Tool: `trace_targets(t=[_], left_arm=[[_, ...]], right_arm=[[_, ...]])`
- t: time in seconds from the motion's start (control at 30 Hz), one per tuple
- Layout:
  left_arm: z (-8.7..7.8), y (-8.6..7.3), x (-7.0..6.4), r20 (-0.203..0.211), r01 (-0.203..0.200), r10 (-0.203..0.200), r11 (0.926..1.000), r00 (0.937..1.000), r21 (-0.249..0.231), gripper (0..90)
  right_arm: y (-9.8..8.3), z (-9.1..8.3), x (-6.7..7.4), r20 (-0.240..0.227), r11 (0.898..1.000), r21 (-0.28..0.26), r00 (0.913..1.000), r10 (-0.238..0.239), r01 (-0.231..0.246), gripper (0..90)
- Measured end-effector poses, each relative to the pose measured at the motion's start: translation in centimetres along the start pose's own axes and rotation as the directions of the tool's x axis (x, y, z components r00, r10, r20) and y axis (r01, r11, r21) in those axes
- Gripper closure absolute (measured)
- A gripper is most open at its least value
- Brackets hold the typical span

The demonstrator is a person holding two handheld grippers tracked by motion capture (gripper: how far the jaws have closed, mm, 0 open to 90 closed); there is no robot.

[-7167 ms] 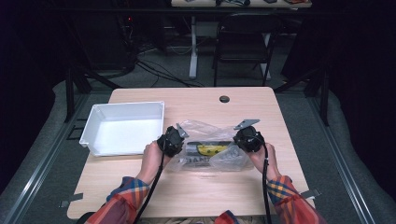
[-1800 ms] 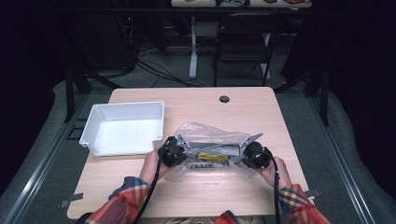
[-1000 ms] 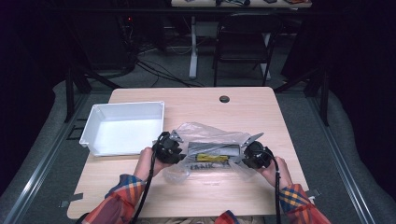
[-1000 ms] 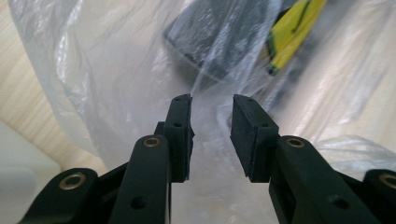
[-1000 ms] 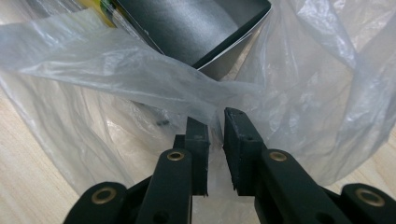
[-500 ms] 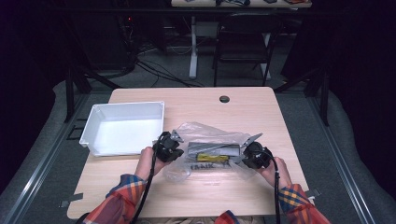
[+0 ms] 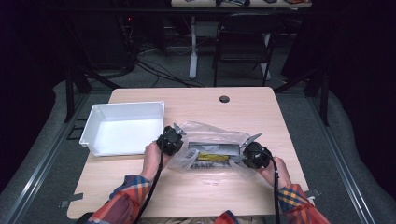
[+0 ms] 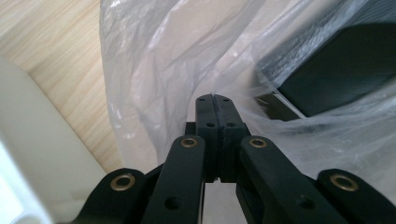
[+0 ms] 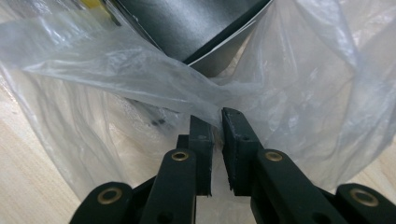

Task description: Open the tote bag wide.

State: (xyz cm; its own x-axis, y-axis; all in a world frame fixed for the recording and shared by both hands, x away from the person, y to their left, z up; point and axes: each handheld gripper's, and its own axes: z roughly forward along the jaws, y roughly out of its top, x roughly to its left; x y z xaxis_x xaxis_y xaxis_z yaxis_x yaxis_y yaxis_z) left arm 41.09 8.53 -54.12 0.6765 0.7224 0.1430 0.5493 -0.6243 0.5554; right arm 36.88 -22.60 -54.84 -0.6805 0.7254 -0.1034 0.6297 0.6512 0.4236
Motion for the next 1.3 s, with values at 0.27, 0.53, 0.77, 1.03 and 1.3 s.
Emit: trace_targets(t=[0.27, 0.53, 0.77, 1.03, 1.3], left_arm=[[1.8, -0.3, -0.2, 0.017, -0.005, 0.004, 0.9977, 0.9998, 0.068, 90.0], [1.6, -0.4, -0.6, 0.034, -0.024, 0.021, 0.9967, 0.9992, 0.078, 86.3], [-1.3, 0.2, -0.4, 0.046, -0.012, 0.012, 0.9998, 0.9989, 0.014, 65.5], [-4.2, 0.1, 1.0, 0.034, 0.015, -0.014, 0.9993, 0.9993, -0.036, 52.2], [-6.2, -0.2, 2.3, 0.04, 0.06, -0.057, 0.9947, 0.9976, -0.084, 39.9]], right_arm=[[-0.2, 0.1, -0.4, 0.015, 1.0, 0.012, 0.9999, 0.001, -0.001, 83.2], [-0.4, -0.2, -0.9, 0.01, 1.0, 0.011, 0.9998, 0.017, -0.017, 81.9], [-0.3, -0.9, -0.8, 0.009, 1.0, -0.011, 0.9999, 0.009, -0.009, 82.2], [-0.3, -0.9, -0.8, 0.015, 1.0, -0.005, 0.9998, 0.009, -0.009, 83.0], [-0.3, -0.8, -0.8, 0.016, 1.0, -0.009, 0.9998, 0.014, -0.014, 83.1]])
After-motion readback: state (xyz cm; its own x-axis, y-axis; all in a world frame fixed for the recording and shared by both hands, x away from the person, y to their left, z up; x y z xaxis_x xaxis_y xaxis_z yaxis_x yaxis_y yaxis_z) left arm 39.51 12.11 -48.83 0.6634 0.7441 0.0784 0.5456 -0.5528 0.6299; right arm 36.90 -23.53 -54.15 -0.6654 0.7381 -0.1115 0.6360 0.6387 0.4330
